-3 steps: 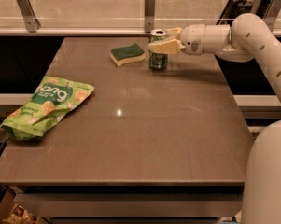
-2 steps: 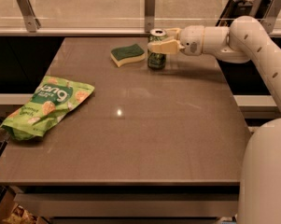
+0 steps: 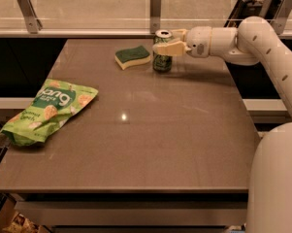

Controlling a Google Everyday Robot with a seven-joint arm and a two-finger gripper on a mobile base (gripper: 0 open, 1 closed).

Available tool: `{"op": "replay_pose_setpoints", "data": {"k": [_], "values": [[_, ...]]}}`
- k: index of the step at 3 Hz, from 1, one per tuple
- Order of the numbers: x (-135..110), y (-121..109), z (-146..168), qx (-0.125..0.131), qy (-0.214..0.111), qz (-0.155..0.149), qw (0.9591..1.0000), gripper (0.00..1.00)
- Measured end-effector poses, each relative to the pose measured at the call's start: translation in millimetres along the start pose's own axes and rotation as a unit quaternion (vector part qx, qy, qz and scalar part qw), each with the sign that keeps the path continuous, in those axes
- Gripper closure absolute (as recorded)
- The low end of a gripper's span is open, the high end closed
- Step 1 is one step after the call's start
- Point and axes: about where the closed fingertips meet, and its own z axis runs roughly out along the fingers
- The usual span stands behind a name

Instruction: Move green can near sponge

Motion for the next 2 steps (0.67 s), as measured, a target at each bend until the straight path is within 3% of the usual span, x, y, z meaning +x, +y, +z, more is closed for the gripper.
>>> {"op": "replay_pose_setpoints", "data": {"k": [2], "values": [[-0.5, 0.1, 0.3, 0.0, 0.0, 0.0, 1.0, 0.11]]}}
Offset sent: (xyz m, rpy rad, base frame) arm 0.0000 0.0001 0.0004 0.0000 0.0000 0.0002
